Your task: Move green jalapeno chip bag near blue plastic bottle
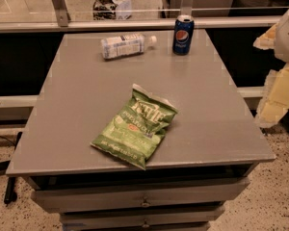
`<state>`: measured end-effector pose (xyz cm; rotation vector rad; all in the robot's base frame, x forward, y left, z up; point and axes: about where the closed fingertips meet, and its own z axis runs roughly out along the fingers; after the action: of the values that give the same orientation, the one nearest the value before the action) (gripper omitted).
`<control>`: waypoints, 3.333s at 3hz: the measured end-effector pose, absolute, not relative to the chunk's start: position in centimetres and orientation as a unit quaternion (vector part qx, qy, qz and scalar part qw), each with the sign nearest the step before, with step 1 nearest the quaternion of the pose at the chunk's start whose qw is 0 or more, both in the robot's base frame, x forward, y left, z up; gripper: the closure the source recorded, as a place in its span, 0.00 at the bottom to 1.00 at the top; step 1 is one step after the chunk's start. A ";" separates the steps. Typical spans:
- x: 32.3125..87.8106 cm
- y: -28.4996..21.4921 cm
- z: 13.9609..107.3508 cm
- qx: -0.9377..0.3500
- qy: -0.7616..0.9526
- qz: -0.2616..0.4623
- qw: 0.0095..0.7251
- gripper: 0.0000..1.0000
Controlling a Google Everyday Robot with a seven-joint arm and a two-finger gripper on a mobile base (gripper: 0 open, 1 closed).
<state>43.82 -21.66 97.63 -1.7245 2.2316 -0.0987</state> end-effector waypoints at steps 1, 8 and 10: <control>43.8 -21.7 97.6 -0.603 0.781 -0.035 0.159 0.00; 47.4 -5.2 84.9 -0.457 0.791 0.254 0.317 0.00; 48.2 -4.6 83.6 -0.437 0.798 0.264 0.321 0.38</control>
Offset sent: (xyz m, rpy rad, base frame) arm 0.0023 0.0080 -0.0039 0.0491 -0.0265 -0.0078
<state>48.18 -4.62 83.60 -1.1470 2.0966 0.6935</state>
